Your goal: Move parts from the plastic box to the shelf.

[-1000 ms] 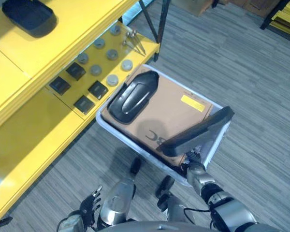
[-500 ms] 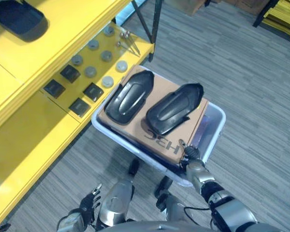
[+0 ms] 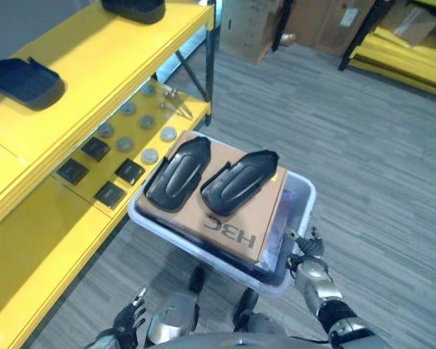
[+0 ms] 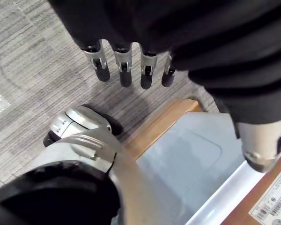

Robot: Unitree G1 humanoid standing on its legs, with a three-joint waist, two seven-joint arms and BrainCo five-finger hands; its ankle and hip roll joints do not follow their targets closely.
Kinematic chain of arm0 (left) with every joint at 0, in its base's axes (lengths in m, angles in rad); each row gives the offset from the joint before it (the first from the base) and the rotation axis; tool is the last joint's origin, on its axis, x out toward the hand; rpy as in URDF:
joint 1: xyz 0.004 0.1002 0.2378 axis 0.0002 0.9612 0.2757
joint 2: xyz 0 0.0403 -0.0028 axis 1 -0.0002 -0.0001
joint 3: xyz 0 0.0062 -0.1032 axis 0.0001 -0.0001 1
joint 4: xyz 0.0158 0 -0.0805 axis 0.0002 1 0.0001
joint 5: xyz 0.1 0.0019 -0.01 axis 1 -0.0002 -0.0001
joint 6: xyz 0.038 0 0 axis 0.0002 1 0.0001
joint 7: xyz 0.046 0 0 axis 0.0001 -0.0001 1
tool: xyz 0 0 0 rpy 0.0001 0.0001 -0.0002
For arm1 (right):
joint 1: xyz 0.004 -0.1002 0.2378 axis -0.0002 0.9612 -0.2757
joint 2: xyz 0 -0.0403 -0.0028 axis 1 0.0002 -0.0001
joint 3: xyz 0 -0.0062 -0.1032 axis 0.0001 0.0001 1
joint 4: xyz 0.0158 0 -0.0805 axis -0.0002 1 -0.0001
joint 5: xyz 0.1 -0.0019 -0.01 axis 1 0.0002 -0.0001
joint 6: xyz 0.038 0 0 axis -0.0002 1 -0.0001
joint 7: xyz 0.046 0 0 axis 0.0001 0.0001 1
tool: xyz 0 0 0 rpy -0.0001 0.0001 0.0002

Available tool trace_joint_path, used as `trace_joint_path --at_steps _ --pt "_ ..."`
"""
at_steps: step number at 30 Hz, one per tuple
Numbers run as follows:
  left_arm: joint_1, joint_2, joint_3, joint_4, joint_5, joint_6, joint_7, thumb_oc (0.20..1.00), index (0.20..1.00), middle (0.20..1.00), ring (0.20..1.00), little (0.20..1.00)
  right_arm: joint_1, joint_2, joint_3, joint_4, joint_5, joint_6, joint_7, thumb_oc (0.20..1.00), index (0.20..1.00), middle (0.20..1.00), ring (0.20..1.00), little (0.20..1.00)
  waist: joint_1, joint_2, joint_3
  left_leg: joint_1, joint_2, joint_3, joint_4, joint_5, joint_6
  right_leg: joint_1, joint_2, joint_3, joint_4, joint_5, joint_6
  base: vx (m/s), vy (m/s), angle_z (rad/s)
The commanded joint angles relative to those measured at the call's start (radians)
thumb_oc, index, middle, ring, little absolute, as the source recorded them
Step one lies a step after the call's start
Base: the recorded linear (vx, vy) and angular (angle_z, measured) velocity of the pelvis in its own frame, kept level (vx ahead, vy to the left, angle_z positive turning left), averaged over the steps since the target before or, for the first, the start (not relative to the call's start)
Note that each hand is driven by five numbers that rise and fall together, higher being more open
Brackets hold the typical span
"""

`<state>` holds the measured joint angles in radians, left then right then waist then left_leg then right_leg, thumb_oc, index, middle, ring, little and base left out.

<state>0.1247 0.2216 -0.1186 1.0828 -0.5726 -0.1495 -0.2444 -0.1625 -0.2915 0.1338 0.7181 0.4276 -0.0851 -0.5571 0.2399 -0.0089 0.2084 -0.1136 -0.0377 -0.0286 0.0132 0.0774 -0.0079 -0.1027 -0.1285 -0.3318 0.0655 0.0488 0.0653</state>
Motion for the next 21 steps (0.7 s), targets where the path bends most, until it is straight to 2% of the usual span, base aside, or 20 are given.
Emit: trace_joint_path --at_steps 1,6,12,21 --pt "0.022 0.025 0.001 0.008 0.056 0.0 0.0 1.0 1.0 1.0 1.0 1.0 -0.024 -0.05 -0.001 -0.121 0.013 -0.069 -0.026 1.0 1.0 1.0 1.0 1.0 0.029 -0.034 -0.002 -0.057 0.029 -0.042 -0.001 -0.026 -0.003 0.101 -0.076 0.023 -0.081 0.005 0.1 0.12 -0.019 -0.03" --pt "0.057 0.033 0.026 0.008 0.097 0.016 -0.004 1.0 1.0 1.0 1.0 1.0 -0.05 -0.07 -0.038 -0.205 0.016 -0.031 -0.011 1.0 1.0 1.0 1.0 1.0 0.048 -0.037 -0.035 -0.021 0.032 -0.044 -0.009 -0.034 -0.001 0.137 -0.076 0.022 -0.088 -0.004 0.102 0.14 0.016 -0.02" --pt "0.065 0.029 -0.012 0.064 0.122 -0.005 -0.017 1.0 1.0 1.0 1.0 1.0 -0.199 -0.069 0.023 -0.101 0.004 0.085 -0.005 1.0 1.0 1.0 1.0 1.0 0.1 -0.022 -0.056 -0.01 0.019 -0.07 -0.008 -0.032 -0.005 0.175 -0.091 -0.012 -0.096 -0.012 0.103 0.09 0.067 0.03" --pt "0.063 0.028 -0.051 0.089 0.116 -0.015 -0.042 1.0 1.0 1.0 1.0 1.0 -0.301 -0.035 0.079 0.032 0.03 0.143 -0.059 1.0 1.0 1.0 1.0 1.0 0.142 0.003 -0.035 -0.043 -0.007 -0.112 0.014 -0.024 -0.007 0.179 -0.111 -0.047 -0.089 -0.013 0.105 0.0 0.066 0.18"
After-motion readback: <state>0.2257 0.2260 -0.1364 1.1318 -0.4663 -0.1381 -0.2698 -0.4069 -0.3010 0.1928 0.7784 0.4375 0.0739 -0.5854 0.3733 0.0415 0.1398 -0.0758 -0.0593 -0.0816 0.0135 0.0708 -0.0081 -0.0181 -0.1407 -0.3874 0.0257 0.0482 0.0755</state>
